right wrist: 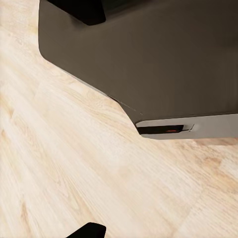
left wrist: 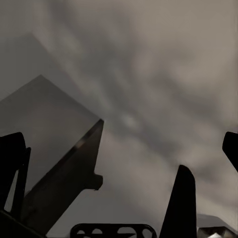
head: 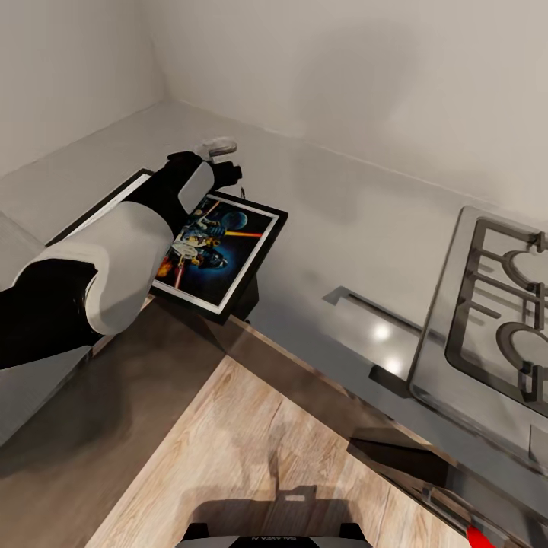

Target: Pick up the poster from the kitchen countertop and hang it on one of the wall nails in the kitchen.

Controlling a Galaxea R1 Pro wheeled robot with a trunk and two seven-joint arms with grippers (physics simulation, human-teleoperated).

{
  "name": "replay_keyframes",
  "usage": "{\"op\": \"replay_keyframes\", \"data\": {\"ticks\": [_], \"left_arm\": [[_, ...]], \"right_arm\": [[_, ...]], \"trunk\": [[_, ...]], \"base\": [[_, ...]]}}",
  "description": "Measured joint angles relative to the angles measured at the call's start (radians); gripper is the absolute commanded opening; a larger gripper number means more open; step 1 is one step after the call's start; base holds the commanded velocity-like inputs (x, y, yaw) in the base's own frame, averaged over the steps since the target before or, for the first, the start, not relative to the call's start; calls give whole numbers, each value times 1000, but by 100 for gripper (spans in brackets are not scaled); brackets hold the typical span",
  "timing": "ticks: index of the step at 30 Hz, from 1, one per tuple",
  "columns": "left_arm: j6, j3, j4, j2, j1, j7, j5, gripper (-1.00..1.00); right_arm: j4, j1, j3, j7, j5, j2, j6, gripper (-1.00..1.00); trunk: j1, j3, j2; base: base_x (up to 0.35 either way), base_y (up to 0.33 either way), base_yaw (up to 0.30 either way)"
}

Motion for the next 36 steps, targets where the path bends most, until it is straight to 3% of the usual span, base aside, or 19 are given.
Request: {"op": "replay_keyframes", "data": {"ticks": [20, 36], "left_arm": [[-4, 2, -12, 0, 0, -3, 16, 100], [-2, 1, -15, 0, 0, 0, 3, 100]], "right_arm": [[0, 0, 0, 0, 0, 0, 0, 100], [0, 0, 0, 0, 0, 0, -1, 100]], "trunk": [[0, 0, 0], [0, 0, 0]], "base": [[-58, 0, 0], [-28, 0, 0]]}}
